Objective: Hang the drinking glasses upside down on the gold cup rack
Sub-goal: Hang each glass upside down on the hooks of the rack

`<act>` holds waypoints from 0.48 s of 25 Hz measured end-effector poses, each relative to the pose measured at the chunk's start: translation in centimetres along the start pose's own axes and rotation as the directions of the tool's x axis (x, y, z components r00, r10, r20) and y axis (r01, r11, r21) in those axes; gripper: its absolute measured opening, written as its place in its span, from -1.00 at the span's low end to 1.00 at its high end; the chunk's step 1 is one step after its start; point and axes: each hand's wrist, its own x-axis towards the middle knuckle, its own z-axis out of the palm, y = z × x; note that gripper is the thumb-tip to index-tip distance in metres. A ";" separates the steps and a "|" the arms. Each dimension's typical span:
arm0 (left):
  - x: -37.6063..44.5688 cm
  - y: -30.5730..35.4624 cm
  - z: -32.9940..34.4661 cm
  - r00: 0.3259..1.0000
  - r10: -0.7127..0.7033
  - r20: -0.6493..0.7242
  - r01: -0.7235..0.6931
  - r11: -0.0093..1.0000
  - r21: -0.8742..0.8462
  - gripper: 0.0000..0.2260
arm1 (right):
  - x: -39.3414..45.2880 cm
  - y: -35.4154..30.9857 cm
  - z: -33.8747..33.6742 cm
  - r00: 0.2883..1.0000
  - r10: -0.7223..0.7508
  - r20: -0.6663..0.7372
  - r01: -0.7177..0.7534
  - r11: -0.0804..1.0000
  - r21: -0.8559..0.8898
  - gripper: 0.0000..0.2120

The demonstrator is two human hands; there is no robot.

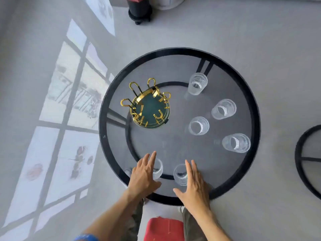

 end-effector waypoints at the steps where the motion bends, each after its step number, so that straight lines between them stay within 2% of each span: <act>1: 0.9 -0.5 1.2 1.000 0.028 0.001 -0.028 0.998 0.052 -0.03 | 1.0 0.7 1.0 1.000 -0.021 0.010 0.021 1.000 0.000 0.01; 4: 2.9 -3.2 4.6 0.979 0.149 -0.140 -0.153 0.988 -0.016 -0.11 | 3.1 3.6 3.9 0.984 -0.140 -0.109 0.142 0.990 0.007 -0.01; 7: 4.3 -4.8 6.9 0.896 0.301 -0.326 -0.342 0.937 -0.075 -0.17 | 4.6 5.5 6.0 0.929 -0.233 -0.286 0.264 0.962 0.074 -0.06; 9: 5.6 -5.2 6.6 0.841 0.339 -0.421 -0.415 0.904 -0.101 -0.19 | 6.6 5.8 6.3 0.897 -0.237 -0.372 0.307 0.941 0.142 -0.08; 11: 7.7 -5.8 7.4 0.761 0.350 -0.546 -0.506 0.847 -0.163 -0.21 | 8.9 6.2 7.6 0.835 -0.232 -0.499 0.382 0.897 0.223 -0.05; 12: 8.3 -5.8 6.7 0.764 0.338 -0.549 -0.523 0.823 -0.221 -0.20 | 9.8 6.2 7.5 0.849 -0.194 -0.492 0.371 0.882 0.292 -0.03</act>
